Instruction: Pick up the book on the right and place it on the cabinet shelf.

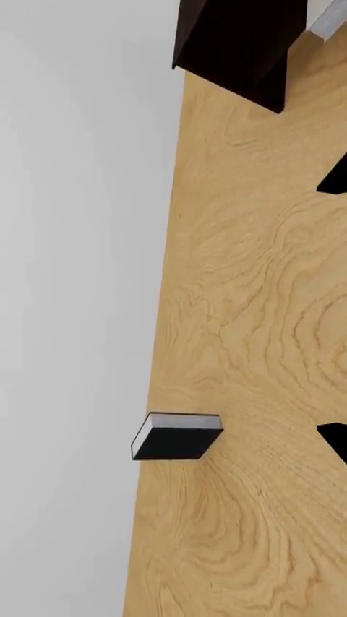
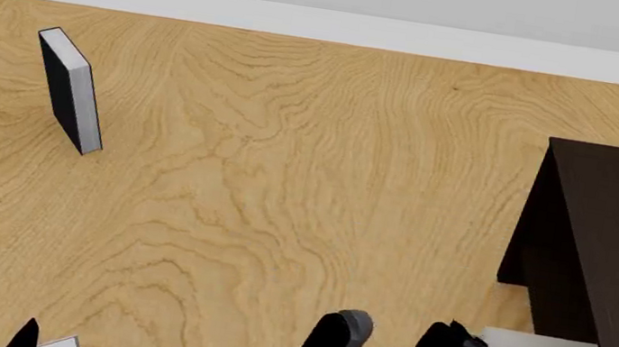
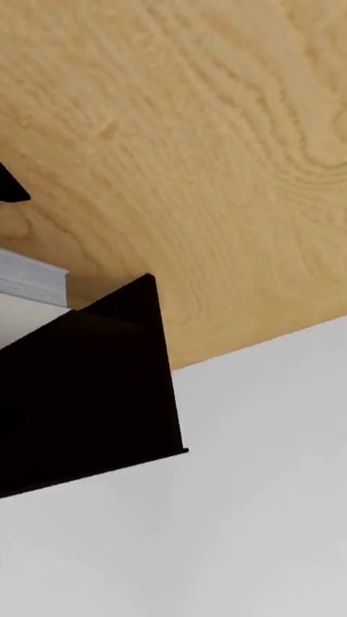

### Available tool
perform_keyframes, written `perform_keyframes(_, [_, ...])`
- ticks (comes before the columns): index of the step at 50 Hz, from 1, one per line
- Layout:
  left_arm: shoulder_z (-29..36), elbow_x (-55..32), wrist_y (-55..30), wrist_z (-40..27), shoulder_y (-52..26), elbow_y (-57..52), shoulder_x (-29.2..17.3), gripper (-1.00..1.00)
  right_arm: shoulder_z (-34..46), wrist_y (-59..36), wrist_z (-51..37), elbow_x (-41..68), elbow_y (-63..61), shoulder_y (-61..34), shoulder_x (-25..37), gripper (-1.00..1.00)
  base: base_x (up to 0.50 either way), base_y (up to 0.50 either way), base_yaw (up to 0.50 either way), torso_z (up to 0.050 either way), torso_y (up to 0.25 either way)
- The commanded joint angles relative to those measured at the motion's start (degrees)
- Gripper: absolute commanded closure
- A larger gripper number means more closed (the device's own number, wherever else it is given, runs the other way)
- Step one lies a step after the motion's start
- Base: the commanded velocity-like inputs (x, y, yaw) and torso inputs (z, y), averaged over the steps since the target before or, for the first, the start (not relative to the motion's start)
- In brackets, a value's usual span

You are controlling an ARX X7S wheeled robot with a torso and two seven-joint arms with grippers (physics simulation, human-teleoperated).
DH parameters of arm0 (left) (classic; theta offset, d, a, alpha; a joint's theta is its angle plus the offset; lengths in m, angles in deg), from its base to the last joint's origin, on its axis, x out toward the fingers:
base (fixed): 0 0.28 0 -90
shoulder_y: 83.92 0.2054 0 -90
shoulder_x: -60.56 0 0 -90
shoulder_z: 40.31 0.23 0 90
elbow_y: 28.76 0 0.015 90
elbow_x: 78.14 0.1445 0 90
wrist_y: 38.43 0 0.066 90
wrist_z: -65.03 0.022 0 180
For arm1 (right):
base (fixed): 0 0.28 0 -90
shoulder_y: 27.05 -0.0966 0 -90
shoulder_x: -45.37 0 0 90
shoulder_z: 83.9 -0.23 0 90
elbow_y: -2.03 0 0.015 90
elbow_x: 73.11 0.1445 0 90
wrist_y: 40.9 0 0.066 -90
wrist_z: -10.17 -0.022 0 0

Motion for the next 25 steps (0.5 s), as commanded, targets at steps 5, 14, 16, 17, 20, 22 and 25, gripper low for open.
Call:
perform_keyframes(5, [0.2,-0.1,0.2,0.0,-0.3,0.5,0.0,-1.0,-9.5,4.5,-1.4,9.0,-1.5,2.5,-4.0,-1.0,0.0,0.0,0.0,0.0,0.0])
perform_keyframes(14, [0.4,-0.1,0.3,0.2,-0.4,0.8,-0.1,-1.0,-14.3,6.2,-1.9,13.3,-1.4,3.5,-6.1,-1.0,0.0,0.0,0.0,0.0,0.0])
perform_keyframes(16, [0.4,-0.1,0.3,0.2,-0.4,0.9,-0.1,-1.0,-14.7,6.3,-2.2,13.6,-1.2,3.6,-6.3,-1.0,0.0,0.0,0.0,0.0,0.0])
perform_keyframes(17, [0.4,-0.2,0.3,0.1,-0.4,0.8,-0.1,-1.0,-15.1,6.5,-2.2,14.0,-1.1,3.6,-6.5,-1.0,0.0,0.0,0.0,0.0,0.0])
perform_keyframes(20, [0.4,-0.1,0.3,0.2,-0.5,0.9,-0.1,-1.0,-15.5,6.6,-2.2,14.6,-0.5,3.6,-6.9,-1.0,0.0,0.0,0.0,0.0,0.0])
perform_keyframes(22, [0.5,-0.1,0.3,0.2,-0.5,1.0,-0.1,-1.0,-16.3,6.1,-2.3,15.0,-1.0,3.7,-7.4,-1.0,0.0,0.0,0.0,0.0,0.0])
perform_keyframes(25, [0.6,-0.1,0.4,0.3,-0.6,1.1,-0.1,-1.0,-17.4,5.9,-1.9,16.1,-1.7,3.9,-8.2,-1.0,0.0,0.0,0.0,0.0,0.0])
